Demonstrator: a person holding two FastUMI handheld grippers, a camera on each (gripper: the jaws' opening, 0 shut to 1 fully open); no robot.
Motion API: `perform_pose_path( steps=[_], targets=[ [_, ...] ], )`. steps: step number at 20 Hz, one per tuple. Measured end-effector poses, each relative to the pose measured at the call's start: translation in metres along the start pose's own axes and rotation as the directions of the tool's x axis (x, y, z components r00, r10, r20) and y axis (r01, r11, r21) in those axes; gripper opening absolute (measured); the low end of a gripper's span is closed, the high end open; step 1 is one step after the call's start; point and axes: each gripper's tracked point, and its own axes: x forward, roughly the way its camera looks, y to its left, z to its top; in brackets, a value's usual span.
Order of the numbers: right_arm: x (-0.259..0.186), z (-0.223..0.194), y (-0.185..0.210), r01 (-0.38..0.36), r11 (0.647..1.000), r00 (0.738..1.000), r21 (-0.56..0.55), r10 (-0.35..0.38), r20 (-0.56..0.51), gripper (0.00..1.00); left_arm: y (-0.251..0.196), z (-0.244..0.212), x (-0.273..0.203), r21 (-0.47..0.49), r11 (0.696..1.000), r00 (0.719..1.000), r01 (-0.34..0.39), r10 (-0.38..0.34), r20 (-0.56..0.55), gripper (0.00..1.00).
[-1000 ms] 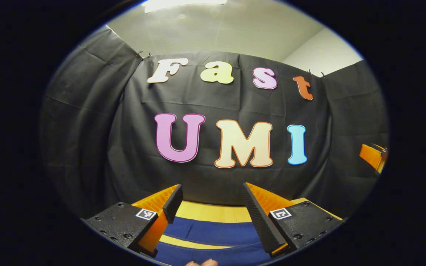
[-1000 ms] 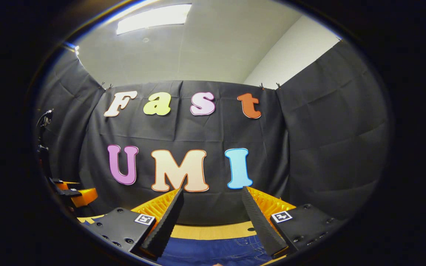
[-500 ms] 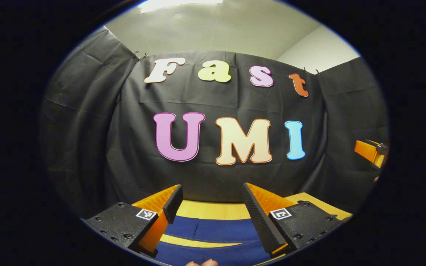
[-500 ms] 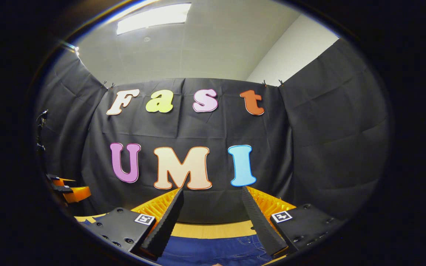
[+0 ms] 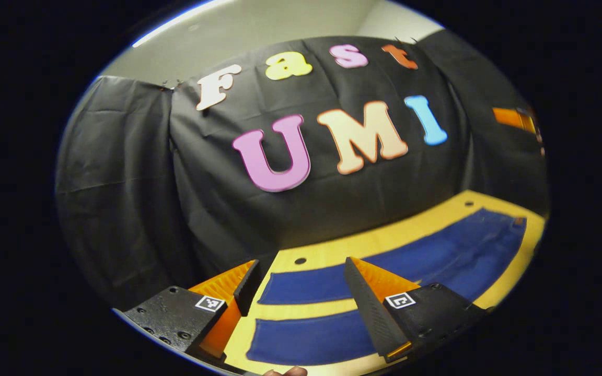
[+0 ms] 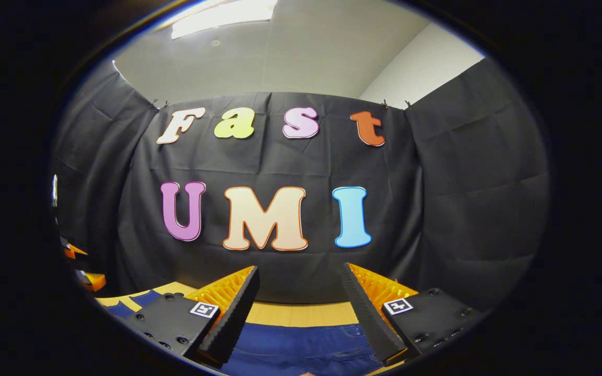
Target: Grasp the waist and the cuffs of the jeans and fold them to make the two legs overlap; first hold the waist and fold one-third of the jeans toward the cuffs, then hold the cuffs and fold the remaining one-third in the same direction to finish folding.
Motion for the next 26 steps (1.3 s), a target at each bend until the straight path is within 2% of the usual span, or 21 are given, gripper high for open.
perform_pose_path(
  steps=[4, 6, 10, 13, 14, 15, 18, 22, 23, 26],
  targets=[
    [0.003, -0.015, 0.021, -0.026, 1.0, 0.999, -0.013, 0.025, -0.029, 0.98, -0.013, -0.058, -0.008, 0.139, 0.986, 0.989, 0.097, -0.079, -0.128, 0.95],
    [0.004, -0.022, 0.03, -0.036, 0.999, 0.998, -0.012, 0.036, -0.042, 0.99, -0.016, -0.09, -0.01, 0.227, 0.962, 0.975, 0.152, -0.109, -0.194, 0.95],
    [0.003, -0.034, 0.042, -0.043, 0.999, 0.997, -0.027, 0.041, -0.069, 0.99, -0.016, -0.155, -0.02, 0.334, 0.909, 0.938, 0.249, -0.14, -0.319, 0.95],
    [-0.002, -0.037, 0.043, -0.035, 0.998, 0.997, -0.056, 0.031, -0.074, 0.99, 0.001, -0.211, -0.026, 0.439, 0.846, 0.897, 0.302, -0.096, -0.432, 0.95],
    [-0.003, -0.039, 0.042, -0.03, 0.998, 0.997, -0.061, 0.025, -0.078, 0.99, 0.007, -0.227, -0.03, 0.465, 0.824, 0.883, 0.323, -0.084, -0.462, 1.0],
    [-0.005, -0.042, 0.04, -0.024, 0.997, 0.996, -0.067, 0.018, -0.084, 0.99, 0.012, -0.241, -0.033, 0.486, 0.804, 0.869, 0.343, -0.075, -0.489, 0.95],
    [-0.008, -0.048, 0.035, -0.004, 0.997, 0.995, -0.077, -0.004, -0.104, 1.0, 0.015, -0.271, -0.037, 0.528, 0.738, 0.831, 0.42, -0.079, -0.551, 0.95],
    [-0.016, -0.056, 0.029, 0.02, 0.995, 0.993, -0.099, -0.031, -0.116, 0.98, 0.014, -0.289, -0.037, 0.588, 0.636, 0.802, 0.5, -0.084, -0.591, 0.95],
    [-0.017, -0.058, 0.029, 0.023, 0.994, 0.992, -0.105, -0.036, -0.121, 1.0, 0.011, -0.288, -0.033, 0.609, 0.605, 0.805, 0.514, -0.095, -0.585, 0.95],
    [-0.019, -0.061, 0.025, 0.039, 0.993, 0.99, -0.112, -0.054, -0.127, 0.98, 0.005, -0.291, -0.026, 0.636, 0.514, 0.785, 0.576, -0.132, -0.605, 0.87]
  ],
)
